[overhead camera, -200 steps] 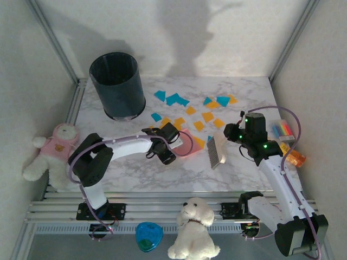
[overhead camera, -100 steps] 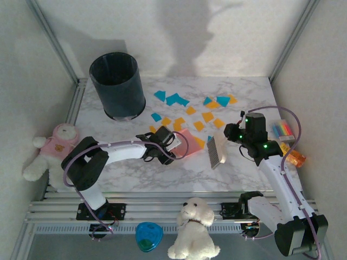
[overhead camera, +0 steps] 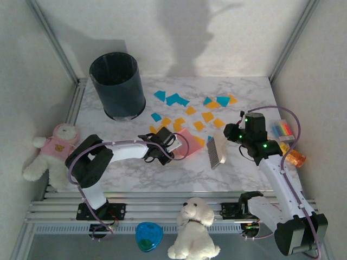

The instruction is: Sweep away the paper scraps from the table

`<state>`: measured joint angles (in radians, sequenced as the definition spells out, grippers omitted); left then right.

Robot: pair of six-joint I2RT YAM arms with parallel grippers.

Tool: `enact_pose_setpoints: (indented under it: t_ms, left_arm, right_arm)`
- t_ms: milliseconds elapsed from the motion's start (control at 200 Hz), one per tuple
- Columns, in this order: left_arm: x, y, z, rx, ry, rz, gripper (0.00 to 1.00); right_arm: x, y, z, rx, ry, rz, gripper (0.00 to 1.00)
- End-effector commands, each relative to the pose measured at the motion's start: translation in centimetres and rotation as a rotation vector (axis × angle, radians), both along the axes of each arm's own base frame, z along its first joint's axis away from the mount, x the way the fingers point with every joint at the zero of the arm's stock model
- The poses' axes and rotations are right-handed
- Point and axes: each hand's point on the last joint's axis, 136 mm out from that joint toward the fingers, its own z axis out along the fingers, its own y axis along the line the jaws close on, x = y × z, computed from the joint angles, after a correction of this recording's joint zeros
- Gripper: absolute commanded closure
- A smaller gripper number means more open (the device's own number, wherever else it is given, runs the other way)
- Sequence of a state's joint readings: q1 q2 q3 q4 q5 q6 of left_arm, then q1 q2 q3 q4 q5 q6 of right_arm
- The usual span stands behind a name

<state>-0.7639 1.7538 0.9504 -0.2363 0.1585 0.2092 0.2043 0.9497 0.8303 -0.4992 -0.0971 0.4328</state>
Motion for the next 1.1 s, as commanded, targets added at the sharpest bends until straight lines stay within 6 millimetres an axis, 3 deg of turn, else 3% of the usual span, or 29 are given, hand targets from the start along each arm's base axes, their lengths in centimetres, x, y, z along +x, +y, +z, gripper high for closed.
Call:
enact_pose_setpoints:
  t_ms: [0, 270, 476, 776, 941, 1091]
  left_arm:
    - [-0.3, 0.5, -0.9, 0.03, 0.042, 0.002, 1.0]
    - [-0.9, 0.3, 1.2, 0.068, 0.104, -0.015, 1.0]
    - [-0.1, 1.1, 3.9, 0.113, 0.033, 0.008, 1.0]
    - [-0.2, 1.1, 4.5, 0.112, 0.003, -0.015, 1.0]
    - [-0.2, 0.6, 6.1, 0.072, -0.046, -0.037, 1.0]
    - [0.1, 1.3, 8.0, 0.089, -0.126, -0.003, 1.0]
  right_arm:
    - [0.2, -0.3, 0.4, -0.001, -0.016, -0.008, 1.0]
    - [0.0, -0.4, 0.7, -0.005, -0.026, -0.01, 1.0]
    - [0.1, -0.4, 0.5, -0.003, -0.022, -0.011, 1.0]
    - [0.1, -0.4, 0.3, -0.001, -0.02, -0.013, 1.0]
    - [0.1, -0.4, 0.3, -0.001, -0.022, -0.011, 1.0]
    - [0.3, -0.3, 0.7, 0.001, -0.033, -0.007, 1.0]
